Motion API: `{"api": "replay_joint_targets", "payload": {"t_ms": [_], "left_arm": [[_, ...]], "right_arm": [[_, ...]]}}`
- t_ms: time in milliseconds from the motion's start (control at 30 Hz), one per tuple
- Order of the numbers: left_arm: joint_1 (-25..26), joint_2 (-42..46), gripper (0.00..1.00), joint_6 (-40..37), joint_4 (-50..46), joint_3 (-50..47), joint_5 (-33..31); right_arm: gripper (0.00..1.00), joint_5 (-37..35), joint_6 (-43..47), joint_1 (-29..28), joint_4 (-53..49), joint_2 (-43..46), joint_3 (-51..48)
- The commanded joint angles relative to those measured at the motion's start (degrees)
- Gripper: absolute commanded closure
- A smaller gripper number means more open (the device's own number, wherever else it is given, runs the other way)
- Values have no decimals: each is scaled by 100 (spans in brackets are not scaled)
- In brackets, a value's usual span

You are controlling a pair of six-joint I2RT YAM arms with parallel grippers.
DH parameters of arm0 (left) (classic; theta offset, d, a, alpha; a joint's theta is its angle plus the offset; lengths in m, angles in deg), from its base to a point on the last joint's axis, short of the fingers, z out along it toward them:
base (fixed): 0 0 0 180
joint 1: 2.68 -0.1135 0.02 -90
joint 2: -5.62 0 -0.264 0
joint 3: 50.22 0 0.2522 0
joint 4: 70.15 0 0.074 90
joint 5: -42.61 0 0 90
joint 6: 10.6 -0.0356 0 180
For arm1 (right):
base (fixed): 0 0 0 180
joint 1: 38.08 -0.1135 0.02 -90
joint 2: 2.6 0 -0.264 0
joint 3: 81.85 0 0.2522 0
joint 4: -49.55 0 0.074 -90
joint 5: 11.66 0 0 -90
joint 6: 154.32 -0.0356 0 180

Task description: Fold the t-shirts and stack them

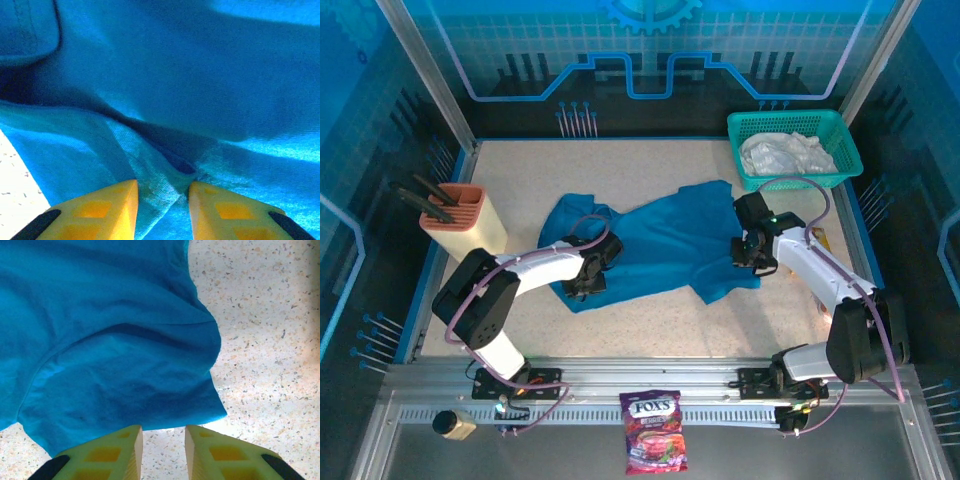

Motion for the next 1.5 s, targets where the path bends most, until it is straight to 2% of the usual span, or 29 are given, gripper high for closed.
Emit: {"api": "replay_joint_targets", "payload": {"t_ms": [0, 333, 633, 1000, 1167, 1367, 1433, 1467], "left_arm": [[43, 149, 67, 118, -62, -51, -168], [41, 372, 68, 117, -183, -36, -276], [42, 40, 70, 116, 34, -120, -281], [42, 262, 91, 196, -45, -128, -529], [49, 1031, 97, 539, -536, -355, -848], [52, 2891, 97, 1640, -1512, -1287, -1235], [42, 3553, 87, 2069, -1836, -1633, -1342], [38, 3909, 77, 2254, -1952, -1790, -1372]], "right_arm": [[71, 36, 29, -87, 11, -42, 9], [72, 67, 15, -152, 46, -119, 20], [72, 56, 9, -168, 44, -114, 26], [75, 53, 7, -196, 37, -113, 18], [76, 62, -1, -216, 55, -129, 7], [76, 179, -20, -259, 191, -205, -34], [74, 252, -46, -267, 267, -266, -57], [72, 288, -67, -269, 307, -299, -74]]}}
